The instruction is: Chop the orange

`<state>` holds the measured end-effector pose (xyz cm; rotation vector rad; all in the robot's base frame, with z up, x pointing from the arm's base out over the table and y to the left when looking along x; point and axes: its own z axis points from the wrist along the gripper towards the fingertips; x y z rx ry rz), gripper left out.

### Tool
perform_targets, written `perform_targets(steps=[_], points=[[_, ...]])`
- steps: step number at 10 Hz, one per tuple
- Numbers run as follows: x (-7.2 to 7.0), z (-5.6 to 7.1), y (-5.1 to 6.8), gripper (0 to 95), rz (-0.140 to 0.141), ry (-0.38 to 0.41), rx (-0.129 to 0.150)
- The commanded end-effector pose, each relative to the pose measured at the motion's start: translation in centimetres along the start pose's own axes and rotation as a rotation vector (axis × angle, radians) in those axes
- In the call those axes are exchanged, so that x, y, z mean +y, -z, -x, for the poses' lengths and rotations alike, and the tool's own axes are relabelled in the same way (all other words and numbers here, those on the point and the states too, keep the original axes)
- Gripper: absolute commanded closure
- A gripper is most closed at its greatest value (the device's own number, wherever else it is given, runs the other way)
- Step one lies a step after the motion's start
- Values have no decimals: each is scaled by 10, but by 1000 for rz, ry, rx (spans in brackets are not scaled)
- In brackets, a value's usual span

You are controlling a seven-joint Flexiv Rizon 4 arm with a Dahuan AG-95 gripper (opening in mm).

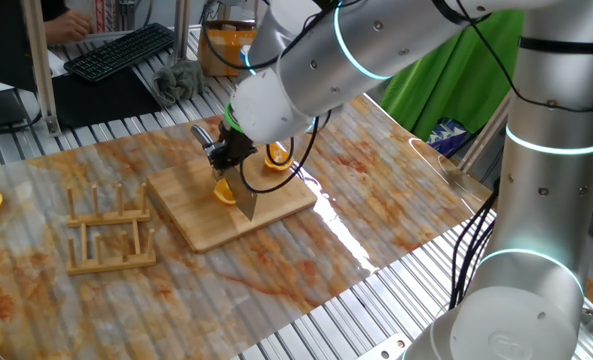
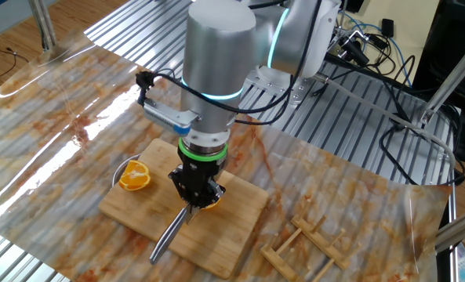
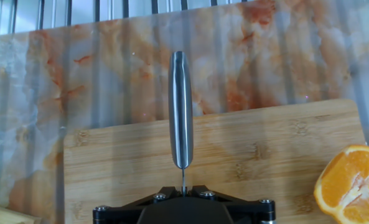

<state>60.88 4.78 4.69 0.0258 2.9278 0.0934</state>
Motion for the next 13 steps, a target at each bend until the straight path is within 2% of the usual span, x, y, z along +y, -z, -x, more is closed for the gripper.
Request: perform_targets(steps=[1,2,6,7,11,12,13], points=[[0,0,1,950,0,2,9],[0,0,1,950,1,4,12],[3,-4,7,950,3,4,-10],[4,-6,8,950,13,4,-24],[9,-13,0,950,9,-8,-89],[10,-14,-3,950,9,-9,-97],[11,-16,-4,950,-4,-7,-105]])
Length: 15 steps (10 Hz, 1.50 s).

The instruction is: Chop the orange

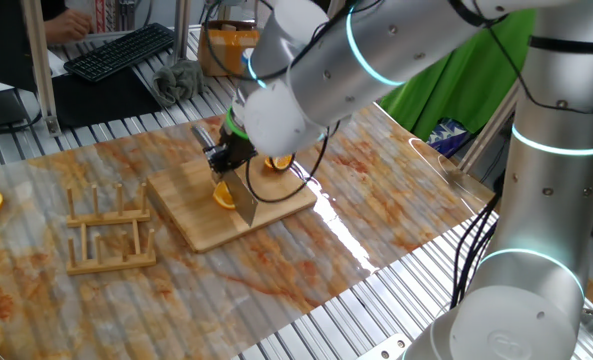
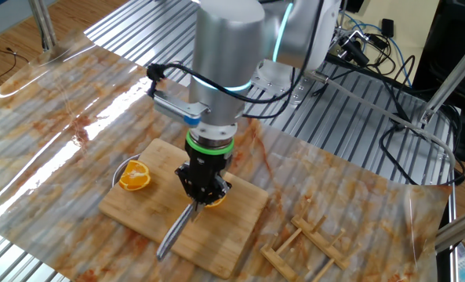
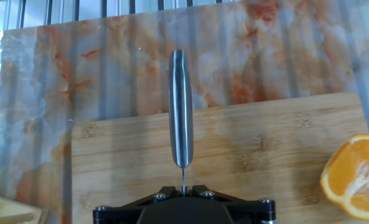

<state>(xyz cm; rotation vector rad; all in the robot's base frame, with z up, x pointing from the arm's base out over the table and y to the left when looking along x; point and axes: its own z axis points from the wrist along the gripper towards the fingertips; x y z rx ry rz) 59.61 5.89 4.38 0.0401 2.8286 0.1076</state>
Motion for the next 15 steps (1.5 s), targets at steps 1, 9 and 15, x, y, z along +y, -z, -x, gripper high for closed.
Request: perform_targets(steps=[1,9,15], points=[[0,-3,-3,950,-18,2,-18],[4,-1,-11,950,-8,-33,-57],[7,30,-7,950,-15,-35,-73]])
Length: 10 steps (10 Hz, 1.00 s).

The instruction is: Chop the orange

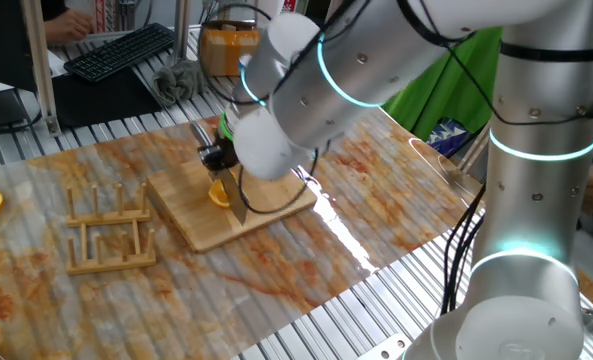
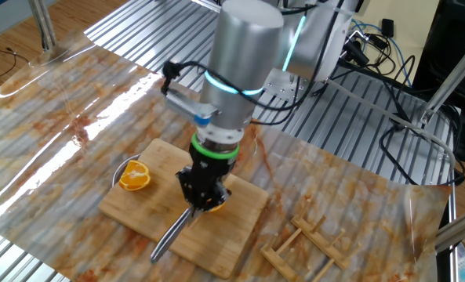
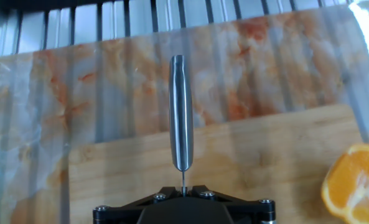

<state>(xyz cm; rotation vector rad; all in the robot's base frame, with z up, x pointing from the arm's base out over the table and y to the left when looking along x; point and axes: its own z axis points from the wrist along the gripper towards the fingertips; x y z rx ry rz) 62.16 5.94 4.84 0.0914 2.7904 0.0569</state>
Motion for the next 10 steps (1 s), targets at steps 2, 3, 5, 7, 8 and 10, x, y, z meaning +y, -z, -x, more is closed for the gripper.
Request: perform_targets(steps=[2,3,5,7,8,10], points=[[7,7,-5,950,23,-12,-55],[7,4,-3,950,24,-10,-56],[3,-3,5,950,29,-8,-65],[5,-10,2,950,40,-19,-69],[7,-20,-1,950,39,-28,-85],[9,-29,-3,950,39,-40,-93]])
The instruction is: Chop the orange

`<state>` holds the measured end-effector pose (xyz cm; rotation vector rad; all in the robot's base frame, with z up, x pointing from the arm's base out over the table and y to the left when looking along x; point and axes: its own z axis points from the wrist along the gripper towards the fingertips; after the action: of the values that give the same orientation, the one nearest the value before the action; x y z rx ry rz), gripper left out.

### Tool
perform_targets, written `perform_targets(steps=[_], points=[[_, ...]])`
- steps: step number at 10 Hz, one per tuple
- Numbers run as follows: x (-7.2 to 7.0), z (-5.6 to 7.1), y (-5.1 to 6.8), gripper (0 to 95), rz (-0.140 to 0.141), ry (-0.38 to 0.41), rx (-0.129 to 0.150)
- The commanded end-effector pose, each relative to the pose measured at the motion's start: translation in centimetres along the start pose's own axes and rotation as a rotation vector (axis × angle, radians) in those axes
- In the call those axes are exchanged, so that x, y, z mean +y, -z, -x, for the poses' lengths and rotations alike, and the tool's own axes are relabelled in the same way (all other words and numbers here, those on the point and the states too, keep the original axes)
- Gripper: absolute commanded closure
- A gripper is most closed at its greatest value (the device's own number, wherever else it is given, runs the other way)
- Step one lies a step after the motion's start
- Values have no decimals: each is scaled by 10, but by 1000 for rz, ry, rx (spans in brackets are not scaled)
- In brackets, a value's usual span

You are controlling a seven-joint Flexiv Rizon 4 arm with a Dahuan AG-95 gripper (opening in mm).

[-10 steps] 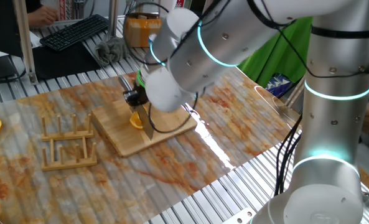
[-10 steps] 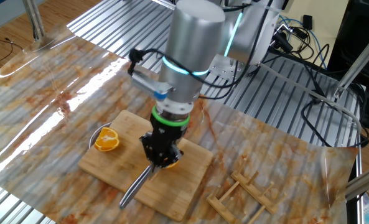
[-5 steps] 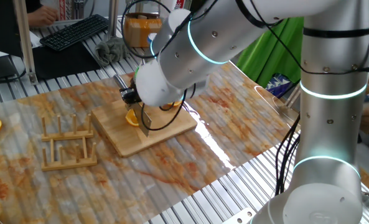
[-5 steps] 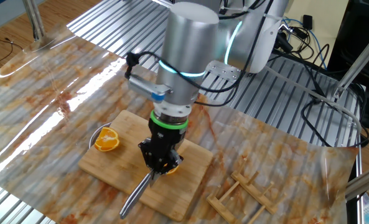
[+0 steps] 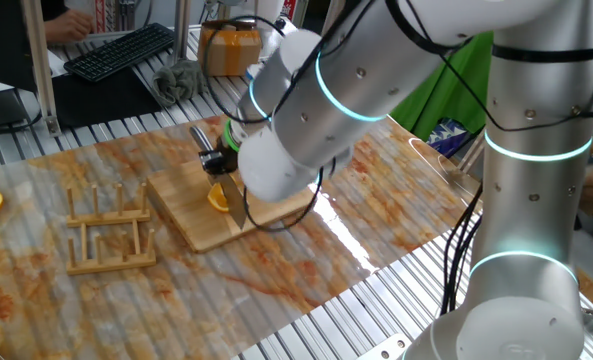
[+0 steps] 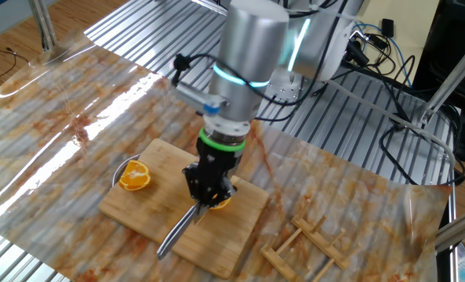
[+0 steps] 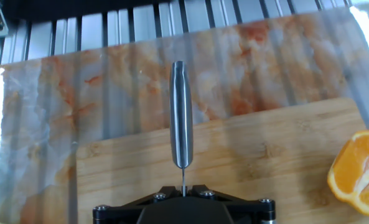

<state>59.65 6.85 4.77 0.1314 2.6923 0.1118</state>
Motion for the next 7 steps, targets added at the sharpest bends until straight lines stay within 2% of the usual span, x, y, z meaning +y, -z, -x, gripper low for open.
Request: perform_targets(steps=[1,4,7], points=[[1,-5,-11,950,0,-2,-2],[2,-4,-12,950,-2,-5,4],[2,15,-14,950,-17,7,7]])
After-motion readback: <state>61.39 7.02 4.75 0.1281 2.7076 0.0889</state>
